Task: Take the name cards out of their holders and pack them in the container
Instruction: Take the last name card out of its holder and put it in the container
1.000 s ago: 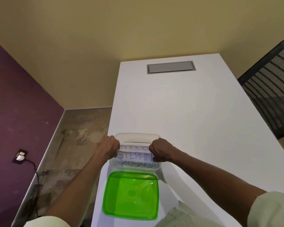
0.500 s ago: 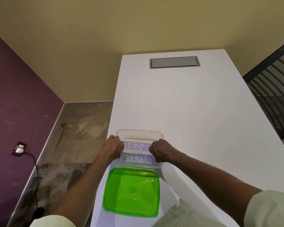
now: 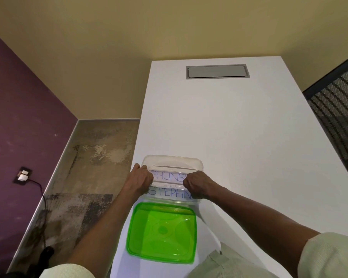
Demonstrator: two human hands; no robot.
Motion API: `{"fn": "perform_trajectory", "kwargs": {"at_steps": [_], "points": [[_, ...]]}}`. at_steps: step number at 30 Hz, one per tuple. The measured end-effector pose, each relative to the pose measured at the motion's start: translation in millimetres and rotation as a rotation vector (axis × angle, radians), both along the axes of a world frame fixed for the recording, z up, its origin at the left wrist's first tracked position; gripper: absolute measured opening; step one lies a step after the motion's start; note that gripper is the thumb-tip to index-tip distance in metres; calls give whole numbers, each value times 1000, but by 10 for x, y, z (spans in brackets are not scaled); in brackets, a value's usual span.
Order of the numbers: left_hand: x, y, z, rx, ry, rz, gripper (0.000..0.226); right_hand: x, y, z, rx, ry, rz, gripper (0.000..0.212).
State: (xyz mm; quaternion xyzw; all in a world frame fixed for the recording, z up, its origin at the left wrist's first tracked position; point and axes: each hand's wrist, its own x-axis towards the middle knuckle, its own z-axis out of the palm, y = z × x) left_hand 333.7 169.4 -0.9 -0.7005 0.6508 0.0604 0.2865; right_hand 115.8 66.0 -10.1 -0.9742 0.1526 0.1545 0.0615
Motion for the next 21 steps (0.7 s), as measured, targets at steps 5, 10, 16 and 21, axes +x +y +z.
{"fn": "perform_trajectory", "kwargs": {"at_steps": [5,10,16,21], "points": [[-11,19,-19,-39,9,2,21,2,14,-8,22,-9,-43,14],[-20,22,-6,-33,8,6,23,10,28,6,-9,25,-40,16],[-15,32,47,-54,73,73,41,15,-9,126,31,55,-76,29],[30,-2,151,-187,254,205,52,-10,-48,238,35,-71,-139,31]]}}
